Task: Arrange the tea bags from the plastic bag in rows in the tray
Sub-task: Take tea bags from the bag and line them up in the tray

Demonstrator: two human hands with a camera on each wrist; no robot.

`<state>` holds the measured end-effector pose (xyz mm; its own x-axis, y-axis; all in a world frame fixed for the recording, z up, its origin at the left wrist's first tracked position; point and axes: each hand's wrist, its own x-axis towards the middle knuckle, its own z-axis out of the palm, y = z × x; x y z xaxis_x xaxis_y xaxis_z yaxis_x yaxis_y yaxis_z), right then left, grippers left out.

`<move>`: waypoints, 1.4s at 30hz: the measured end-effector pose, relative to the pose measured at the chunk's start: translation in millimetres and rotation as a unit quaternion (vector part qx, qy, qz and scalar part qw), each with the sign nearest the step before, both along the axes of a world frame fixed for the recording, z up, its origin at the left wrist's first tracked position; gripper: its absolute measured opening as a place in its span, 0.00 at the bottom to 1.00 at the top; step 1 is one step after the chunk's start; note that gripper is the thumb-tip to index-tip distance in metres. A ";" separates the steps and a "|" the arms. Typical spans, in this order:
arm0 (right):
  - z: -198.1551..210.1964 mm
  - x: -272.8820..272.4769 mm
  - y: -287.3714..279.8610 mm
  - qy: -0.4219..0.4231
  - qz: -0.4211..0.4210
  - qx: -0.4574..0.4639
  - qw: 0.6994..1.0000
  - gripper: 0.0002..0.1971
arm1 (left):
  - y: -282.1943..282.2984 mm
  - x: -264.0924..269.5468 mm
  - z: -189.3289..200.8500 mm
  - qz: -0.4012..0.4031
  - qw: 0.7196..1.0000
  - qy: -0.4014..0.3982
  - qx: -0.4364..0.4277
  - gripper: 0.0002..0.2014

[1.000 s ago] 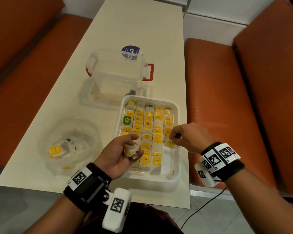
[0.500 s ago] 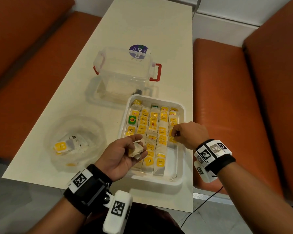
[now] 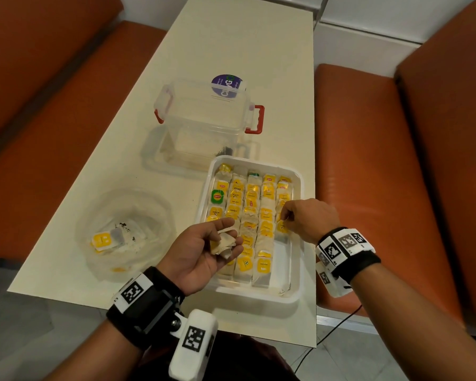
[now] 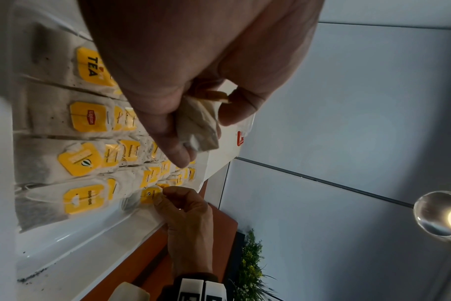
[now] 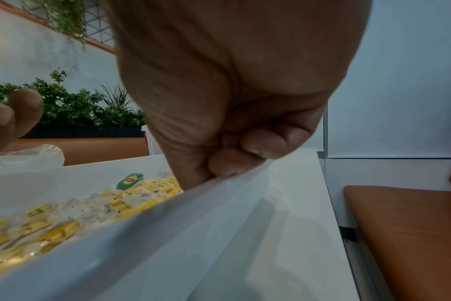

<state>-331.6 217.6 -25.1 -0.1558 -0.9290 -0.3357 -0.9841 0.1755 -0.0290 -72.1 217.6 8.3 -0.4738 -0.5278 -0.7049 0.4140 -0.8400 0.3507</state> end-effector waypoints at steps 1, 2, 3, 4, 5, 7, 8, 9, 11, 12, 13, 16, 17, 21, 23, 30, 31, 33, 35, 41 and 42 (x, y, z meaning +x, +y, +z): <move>-0.7 -0.5 0.3 -0.002 0.000 -0.002 1.000 0.07 | -0.4 0.1 0.0 0.000 1.000 0.003 0.001 0.20; -0.8 -0.7 0.6 -0.005 -0.001 -0.004 1.000 0.06 | -0.4 0.4 0.0 0.000 1.000 0.007 0.003 0.21; -0.6 -1.0 0.8 -0.007 -0.003 -0.006 1.000 0.05 | -0.7 0.6 0.2 -0.001 1.000 0.012 0.003 0.22; -0.2 -1.2 1.0 -0.009 -0.006 -0.008 1.000 0.05 | -1.0 0.6 0.6 -0.003 1.000 0.015 0.003 0.23; 0.6 -1.2 1.2 -0.010 -0.009 -0.010 1.000 0.05 | -1.2 0.5 1.2 -0.003 1.000 0.018 0.003 0.23; 2.6 -1.4 1.7 -0.017 -0.015 -0.019 1.000 0.04 | -2.1 -0.2 1.7 0.000 1.000 0.021 0.003 0.24; 3.4 -1.4 1.8 -0.022 -0.018 -0.024 0.999 0.04 | -2.8 -0.4 1.7 0.002 1.000 0.022 0.001 0.24; 4.6 -1.2 2.1 -0.026 -0.020 -0.027 0.999 0.04 | -3.5 -0.6 1.7 0.006 1.000 0.022 0.000 0.25; 8.1 0.5 4.1 -0.039 -0.025 -0.035 0.998 0.04 | -4.8 -1.0 1.9 0.009 1.000 0.022 0.000 0.26; 10.8 2.4 5.7 -0.049 -0.026 -0.044 0.997 0.04 | -5.3 -1.3 2.3 0.009 1.000 0.023 -0.001 0.26; 14.0 5.3 7.6 -0.065 -0.030 -0.056 0.996 0.03 | -5.9 -1.5 2.8 0.010 1.000 0.024 -0.002 0.26; 28.1 20.0 16.4 -0.134 -0.036 -0.097 0.986 0.04 | -7.5 -2.4 3.5 0.009 1.000 0.027 -0.006 0.27; 33.5 26.6 19.7 -0.160 -0.031 -0.107 0.981 0.04 | -8.1 -2.8 3.5 0.007 1.000 0.027 -0.009 0.27; 56.9 54.6 33.1 -0.255 0.003 -0.131 0.958 0.05 | -11.0 -3.8 3.3 0.002 1.000 0.013 -0.010 0.23; 65.6 68.2 39.6 -0.273 0.021 -0.130 0.953 0.09 | -11.7 -5.0 2.6 0.006 1.000 0.010 -0.008 0.20; 65.2 95.7 51.6 -0.278 0.051 -0.139 0.949 0.16 | -9.6 -8.7 -1.8 -0.023 0.999 0.018 -0.036 0.21; 65.1 97.6 52.1 -0.275 0.051 -0.141 0.950 0.16 | -9.0 -9.8 -1.5 -0.027 0.999 0.018 -0.041 0.18; 65.6 101.2 52.7 -0.265 0.050 -0.139 0.953 0.17 | -7.7 -12.7 0.4 -0.040 0.998 0.007 -0.053 0.15; 66.6 105.2 52.8 -0.232 0.051 -0.128 0.963 0.17 | -5.6 -15.3 1.8 -0.053 0.996 -0.009 -0.066 0.13; 65.2 104.7 49.1 -0.194 0.013 -0.133 0.972 0.13 | -2.8 -18.5 6.2 -0.066 0.995 -0.015 -0.072 0.12; 65.6 103.1 49.1 -0.198 0.006 -0.133 0.971 0.13 | -2.9 -18.1 6.8 -0.070 0.995 -0.012 -0.070 0.13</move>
<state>-228.5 266.7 40.5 -0.0512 -0.9921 -0.1146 -0.8885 0.0976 -0.4485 -90.3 214.6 15.1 -0.5326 -0.5514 -0.6421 0.2863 -0.8313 0.4764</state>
